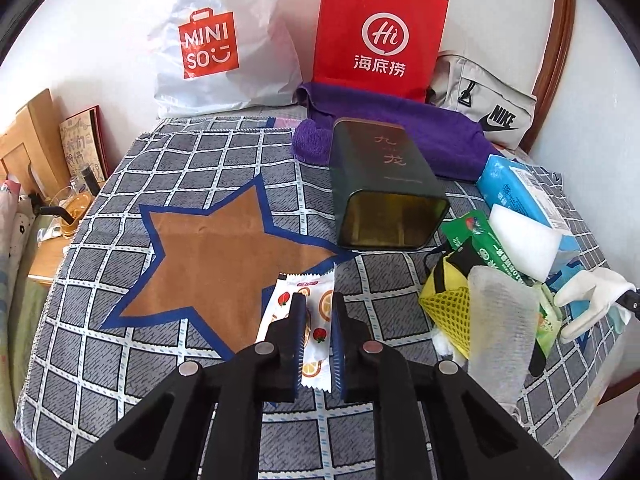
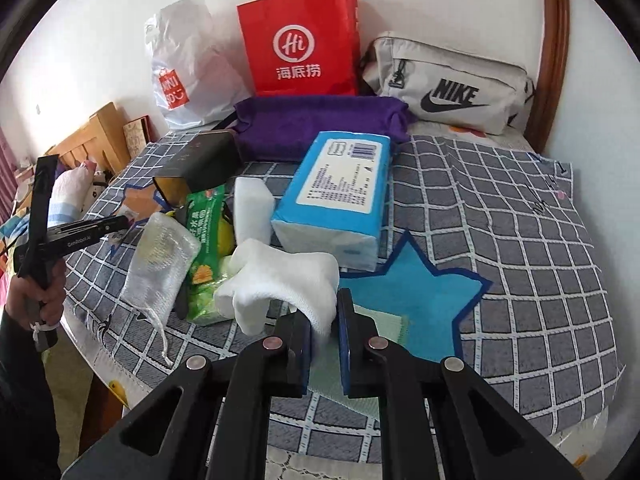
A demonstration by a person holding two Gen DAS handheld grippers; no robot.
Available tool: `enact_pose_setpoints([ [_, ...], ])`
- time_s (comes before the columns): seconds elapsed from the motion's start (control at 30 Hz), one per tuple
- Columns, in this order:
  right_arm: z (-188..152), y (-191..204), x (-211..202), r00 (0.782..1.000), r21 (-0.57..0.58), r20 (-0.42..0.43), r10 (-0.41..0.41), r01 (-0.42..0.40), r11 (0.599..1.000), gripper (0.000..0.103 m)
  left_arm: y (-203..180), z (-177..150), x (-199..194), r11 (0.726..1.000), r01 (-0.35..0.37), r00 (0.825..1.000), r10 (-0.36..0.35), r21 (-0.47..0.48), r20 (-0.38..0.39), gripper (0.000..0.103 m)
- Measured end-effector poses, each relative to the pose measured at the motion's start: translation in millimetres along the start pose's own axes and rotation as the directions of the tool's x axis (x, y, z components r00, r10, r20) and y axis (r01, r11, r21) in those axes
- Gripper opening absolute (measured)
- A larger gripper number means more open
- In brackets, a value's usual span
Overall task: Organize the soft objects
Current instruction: 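Close the left tool on the orange-print packet while the right tool grasps the white glove, then carry the packet with the left tool while the right tool carries the glove to the purple towel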
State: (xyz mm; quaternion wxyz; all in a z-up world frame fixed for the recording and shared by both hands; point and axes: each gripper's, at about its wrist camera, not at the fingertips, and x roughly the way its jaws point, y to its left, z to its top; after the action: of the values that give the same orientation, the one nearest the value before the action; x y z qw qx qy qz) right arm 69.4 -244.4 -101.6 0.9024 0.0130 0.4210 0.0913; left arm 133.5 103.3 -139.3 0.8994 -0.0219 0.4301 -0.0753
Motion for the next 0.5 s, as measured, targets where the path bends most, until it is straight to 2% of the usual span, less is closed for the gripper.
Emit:
enact_pose_setpoints([
  [0.23, -5, -21, -7, 1.000, 0.064, 0.000, -0.030, 0.030, 0.997, 0.011, -10, 1, -13, 1.000, -0.013, 1.000, 0.013, 0.010, 0.018, 0.006],
  [0.5, 4, -17, -18, 0.999, 0.053, 0.031, -0.024, 0.023, 0.998, 0.011, -17, 11, -26, 1.000, 0.000, 0.999, 0.000, 0.005, 0.039, 0.004],
])
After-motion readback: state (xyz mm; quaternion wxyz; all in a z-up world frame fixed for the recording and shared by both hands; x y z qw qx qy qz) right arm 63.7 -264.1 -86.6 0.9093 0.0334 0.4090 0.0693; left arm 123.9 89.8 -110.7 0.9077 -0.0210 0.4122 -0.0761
